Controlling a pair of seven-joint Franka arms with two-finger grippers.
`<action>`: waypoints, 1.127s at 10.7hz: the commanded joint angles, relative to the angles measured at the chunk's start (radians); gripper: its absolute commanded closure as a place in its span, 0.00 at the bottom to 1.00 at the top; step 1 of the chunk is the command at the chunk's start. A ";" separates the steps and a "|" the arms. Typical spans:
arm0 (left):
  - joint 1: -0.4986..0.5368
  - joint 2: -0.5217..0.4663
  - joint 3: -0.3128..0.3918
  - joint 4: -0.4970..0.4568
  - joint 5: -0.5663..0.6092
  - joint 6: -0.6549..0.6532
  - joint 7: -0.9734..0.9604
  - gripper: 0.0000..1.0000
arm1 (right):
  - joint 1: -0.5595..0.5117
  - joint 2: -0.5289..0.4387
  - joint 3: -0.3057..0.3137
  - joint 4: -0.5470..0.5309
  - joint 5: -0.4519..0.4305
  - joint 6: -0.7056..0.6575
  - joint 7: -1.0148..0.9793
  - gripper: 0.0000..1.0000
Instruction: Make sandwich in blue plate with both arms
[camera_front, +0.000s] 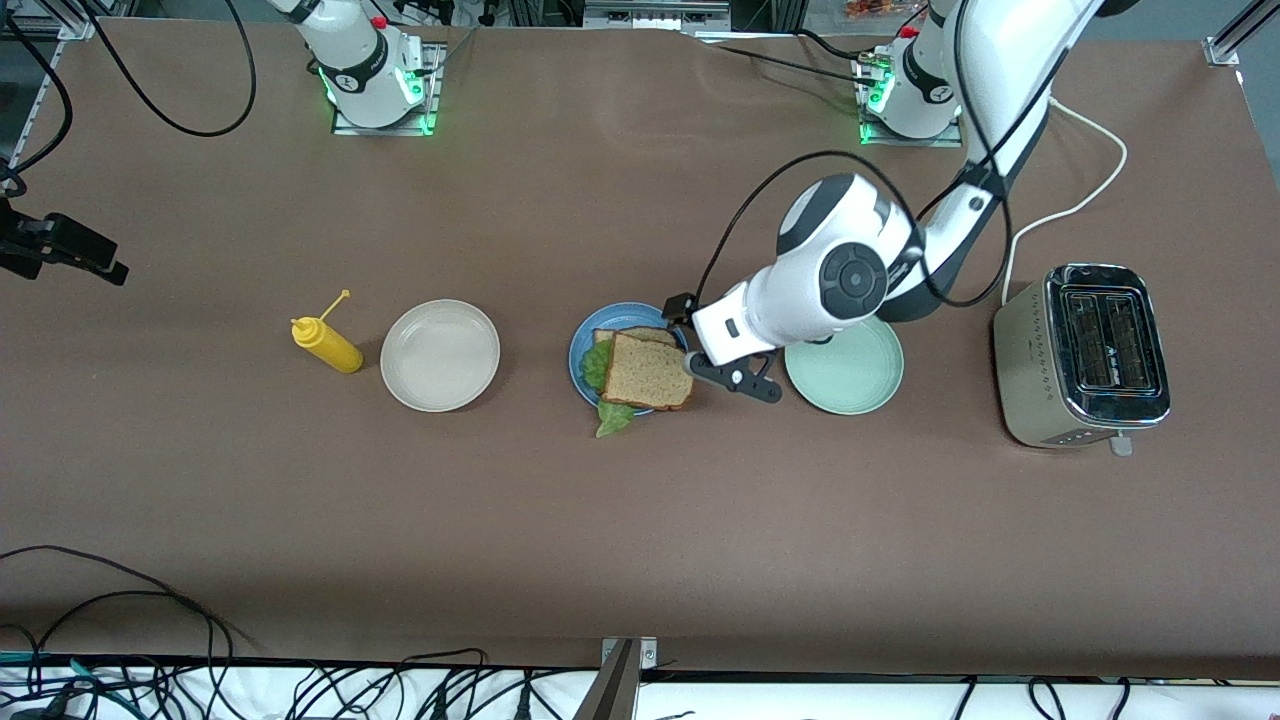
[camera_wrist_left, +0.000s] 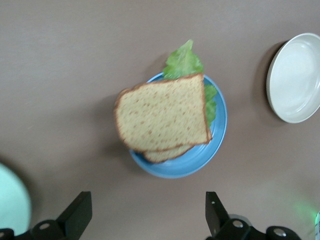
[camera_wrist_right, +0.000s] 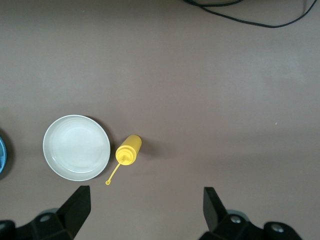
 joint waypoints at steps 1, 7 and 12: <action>0.006 -0.165 0.061 -0.025 0.036 -0.181 -0.017 0.00 | 0.006 0.012 0.001 0.030 -0.026 -0.008 0.017 0.00; 0.010 -0.412 0.171 -0.027 0.128 -0.489 0.009 0.00 | 0.006 0.012 0.001 0.030 -0.026 -0.006 0.017 0.00; 0.015 -0.572 0.356 -0.108 0.128 -0.547 0.144 0.00 | 0.006 0.012 0.001 0.030 -0.028 -0.006 0.017 0.00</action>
